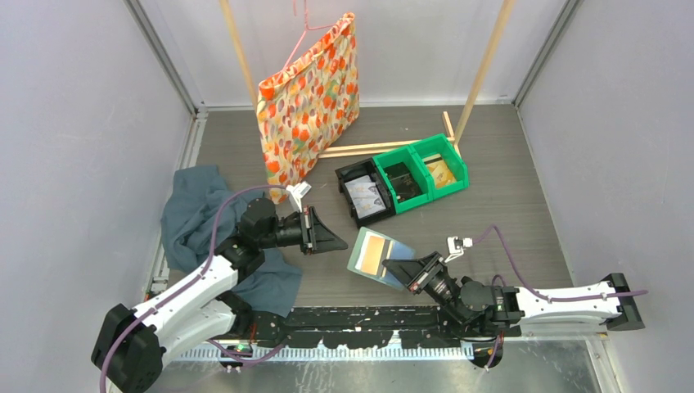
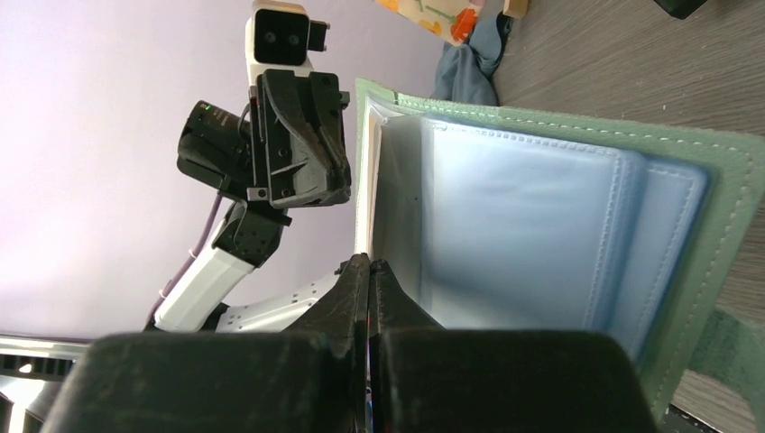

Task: Take the credit cards out of the card holder
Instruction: Remove the credit card from the card holder.

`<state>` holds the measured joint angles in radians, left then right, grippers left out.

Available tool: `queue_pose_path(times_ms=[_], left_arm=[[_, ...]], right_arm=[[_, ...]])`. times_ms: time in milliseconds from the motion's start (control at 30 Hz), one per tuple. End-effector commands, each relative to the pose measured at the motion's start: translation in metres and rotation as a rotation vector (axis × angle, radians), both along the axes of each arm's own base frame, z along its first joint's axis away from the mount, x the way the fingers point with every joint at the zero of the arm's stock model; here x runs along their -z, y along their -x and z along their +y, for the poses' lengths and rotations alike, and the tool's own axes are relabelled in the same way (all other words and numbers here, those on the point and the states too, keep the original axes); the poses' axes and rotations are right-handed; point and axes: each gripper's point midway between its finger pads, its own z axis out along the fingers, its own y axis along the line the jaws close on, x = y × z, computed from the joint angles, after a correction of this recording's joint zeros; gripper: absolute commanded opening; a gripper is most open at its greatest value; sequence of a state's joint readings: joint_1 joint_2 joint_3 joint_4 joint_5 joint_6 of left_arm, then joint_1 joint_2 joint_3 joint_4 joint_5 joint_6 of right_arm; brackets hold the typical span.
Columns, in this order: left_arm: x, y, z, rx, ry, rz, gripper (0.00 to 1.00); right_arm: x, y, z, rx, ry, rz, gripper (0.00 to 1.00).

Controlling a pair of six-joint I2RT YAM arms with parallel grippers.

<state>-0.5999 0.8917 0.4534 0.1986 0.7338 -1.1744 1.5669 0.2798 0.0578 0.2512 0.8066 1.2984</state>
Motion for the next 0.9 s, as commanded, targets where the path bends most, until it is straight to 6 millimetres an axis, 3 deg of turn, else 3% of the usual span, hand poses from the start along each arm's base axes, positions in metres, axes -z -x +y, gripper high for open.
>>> queue_pose_path(times_ms=[0,133,267,400,867], left_arm=[[-0.018,0.005,-0.002,0.054,0.056,-0.061,0.20],[-0.022,0.006,-0.003,0.066,0.061,-0.078,0.55],[-0.023,0.007,-0.003,0.070,0.069,-0.078,0.72],[-0.025,0.010,-0.004,0.084,0.085,-0.088,0.76],[-0.009,0.026,-0.018,0.151,0.064,-0.074,0.73]], right_arm=[[-0.008,-0.006,-0.006,0.043,-0.032,0.004,0.01],[-0.007,-0.006,-0.005,0.043,-0.024,0.003,0.01],[-0.009,-0.006,-0.003,0.041,-0.026,0.001,0.01],[-0.011,-0.006,-0.002,0.038,-0.023,-0.002,0.01],[-0.022,-0.003,0.010,0.023,-0.018,-0.021,0.01]])
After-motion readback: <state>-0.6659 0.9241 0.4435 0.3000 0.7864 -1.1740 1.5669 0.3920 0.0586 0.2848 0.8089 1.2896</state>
